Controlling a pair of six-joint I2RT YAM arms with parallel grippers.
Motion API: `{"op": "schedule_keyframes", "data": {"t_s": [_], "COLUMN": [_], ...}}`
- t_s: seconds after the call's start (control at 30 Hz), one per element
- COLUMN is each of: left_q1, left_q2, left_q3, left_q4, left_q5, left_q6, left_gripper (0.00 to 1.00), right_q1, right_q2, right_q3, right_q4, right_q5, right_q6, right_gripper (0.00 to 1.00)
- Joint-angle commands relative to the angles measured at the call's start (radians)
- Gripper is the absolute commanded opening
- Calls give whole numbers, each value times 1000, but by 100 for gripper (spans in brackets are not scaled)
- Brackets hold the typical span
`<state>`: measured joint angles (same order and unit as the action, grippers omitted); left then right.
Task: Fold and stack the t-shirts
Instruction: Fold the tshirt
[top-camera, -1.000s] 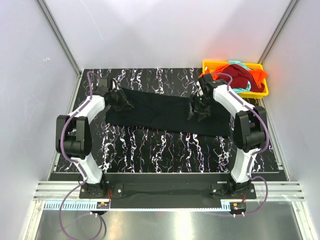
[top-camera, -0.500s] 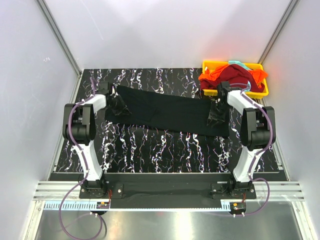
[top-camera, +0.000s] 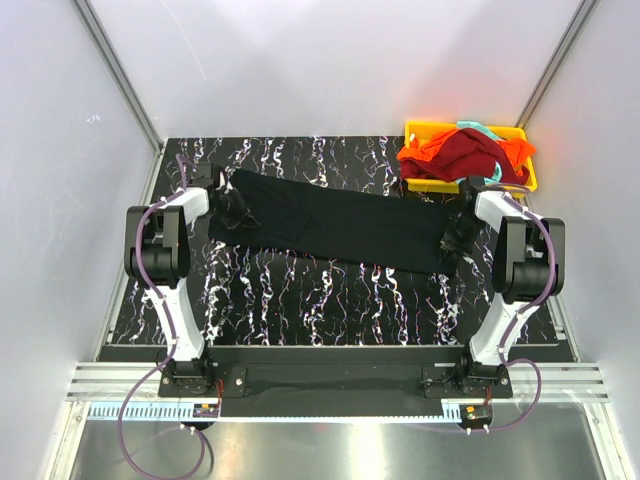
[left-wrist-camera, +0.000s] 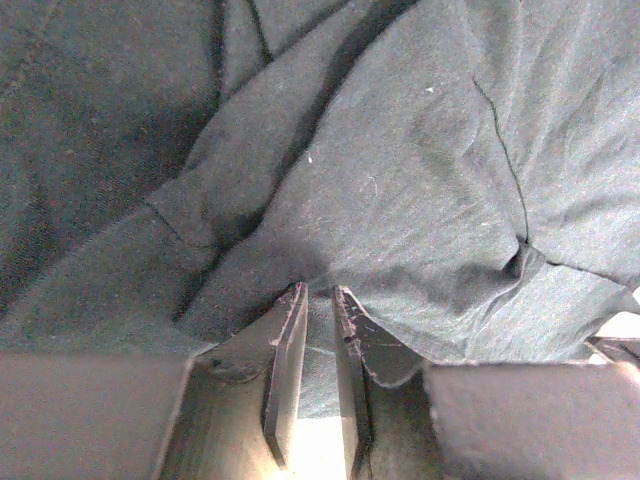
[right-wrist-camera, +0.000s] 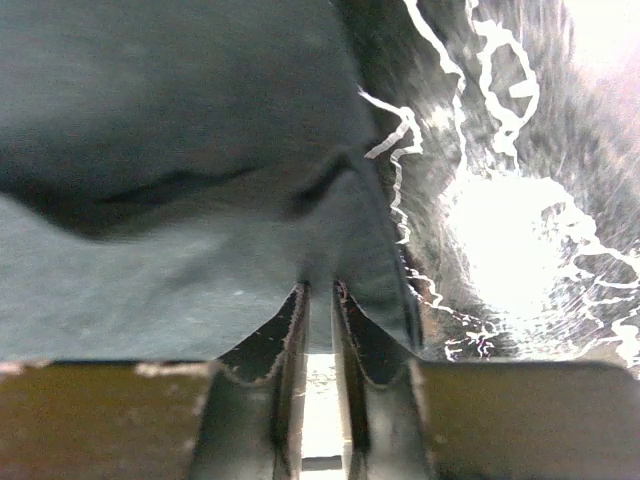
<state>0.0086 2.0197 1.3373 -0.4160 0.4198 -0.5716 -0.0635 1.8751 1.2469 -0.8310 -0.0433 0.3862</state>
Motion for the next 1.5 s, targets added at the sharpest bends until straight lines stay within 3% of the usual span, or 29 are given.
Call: {"op": "schedule_keyframes", "data": {"t_s": [0.0, 0.3, 0.5, 0.6, 0.77, 0.97, 1.37, 1.47], "left_q1": [17, 19, -4, -51, -93, -154, -137, -131], "left_q2": [11, -25, -116, -148, -125, -122, -73, -59], "left_q3": [5, 43, 56, 51, 85, 88, 137, 154], "left_q4": [16, -6, -32, -35, -35, -32, -37, -37], "left_q5": [-3, -16, -18, -16, 13, 24, 43, 39], "left_q6": [29, 33, 44, 47, 32, 29, 36, 38], "left_gripper": [23, 23, 29, 32, 32, 31, 30, 30], "right_q1": [-15, -22, -30, -39, -53, -105, -105, -105], "right_q2": [-51, -194, -270, -266, -215, -163, -90, -93], "right_q3": [-68, -176, -155, -155, -133, -121, -109, -113], "right_q4": [10, 56, 43, 41, -6, 0, 24, 26], "right_q5": [2, 17, -21, -91, -76, -95, -124, -125], "right_q6": [51, 89, 42, 23, 31, -13, -29, -29], "right_gripper": [19, 25, 57, 64, 63, 48, 46, 36]}}
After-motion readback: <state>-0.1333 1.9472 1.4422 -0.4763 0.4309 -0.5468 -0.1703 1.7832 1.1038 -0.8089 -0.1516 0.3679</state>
